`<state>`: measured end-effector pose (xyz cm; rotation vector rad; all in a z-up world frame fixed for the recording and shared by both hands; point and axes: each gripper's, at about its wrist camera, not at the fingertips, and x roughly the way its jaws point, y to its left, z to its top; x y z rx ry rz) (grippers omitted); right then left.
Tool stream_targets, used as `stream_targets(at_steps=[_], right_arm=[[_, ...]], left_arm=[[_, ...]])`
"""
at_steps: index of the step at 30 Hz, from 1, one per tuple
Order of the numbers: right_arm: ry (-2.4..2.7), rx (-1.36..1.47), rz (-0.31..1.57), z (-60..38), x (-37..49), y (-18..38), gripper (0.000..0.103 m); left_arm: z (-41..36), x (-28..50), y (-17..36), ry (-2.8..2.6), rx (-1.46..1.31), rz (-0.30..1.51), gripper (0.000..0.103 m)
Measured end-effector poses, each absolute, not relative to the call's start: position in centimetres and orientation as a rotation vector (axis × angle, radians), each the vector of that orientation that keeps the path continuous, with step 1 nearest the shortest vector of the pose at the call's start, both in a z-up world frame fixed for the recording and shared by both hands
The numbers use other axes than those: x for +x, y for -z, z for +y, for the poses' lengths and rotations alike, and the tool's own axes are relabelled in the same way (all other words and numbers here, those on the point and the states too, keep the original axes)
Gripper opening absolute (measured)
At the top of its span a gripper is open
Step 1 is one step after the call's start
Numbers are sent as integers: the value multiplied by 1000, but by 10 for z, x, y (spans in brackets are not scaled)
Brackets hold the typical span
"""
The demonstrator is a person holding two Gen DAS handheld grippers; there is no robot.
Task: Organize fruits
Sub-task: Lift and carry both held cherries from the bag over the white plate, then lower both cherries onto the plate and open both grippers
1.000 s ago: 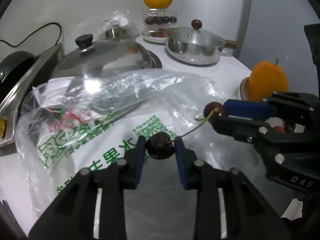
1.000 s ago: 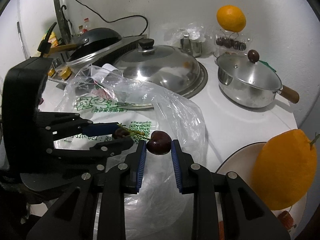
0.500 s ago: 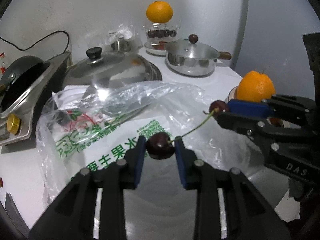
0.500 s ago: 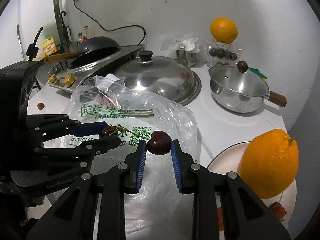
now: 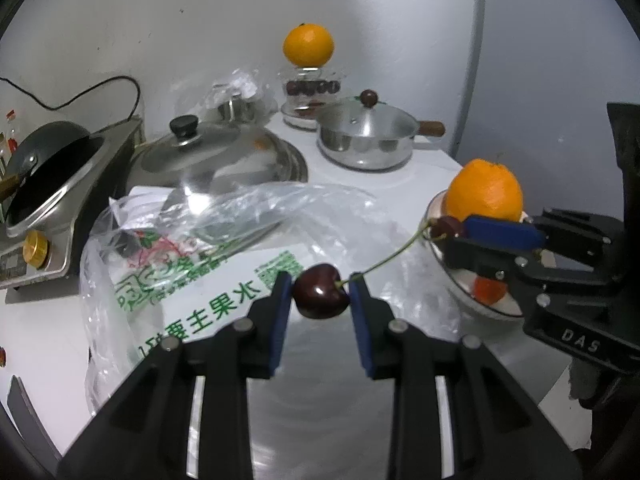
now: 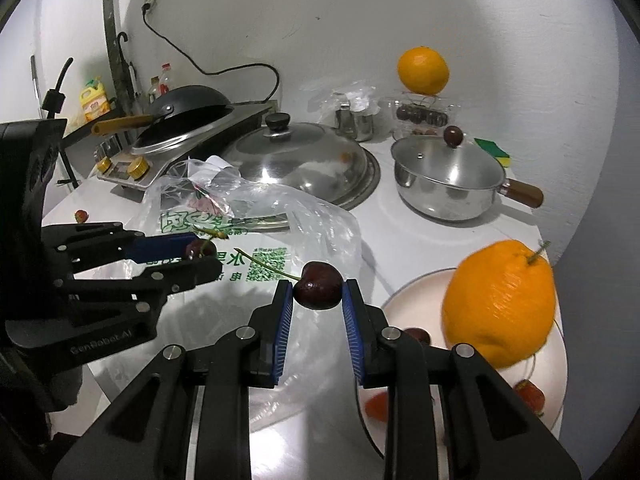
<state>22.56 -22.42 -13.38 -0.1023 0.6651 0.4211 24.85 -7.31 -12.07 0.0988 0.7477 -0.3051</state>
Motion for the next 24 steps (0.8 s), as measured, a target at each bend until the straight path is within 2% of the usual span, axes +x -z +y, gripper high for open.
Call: stream_targets(at_steps=[24], right_arm=[[-325,-31,661,-315,195,142,27]], left_arm=[[-156,237,122,381,148,755,30]])
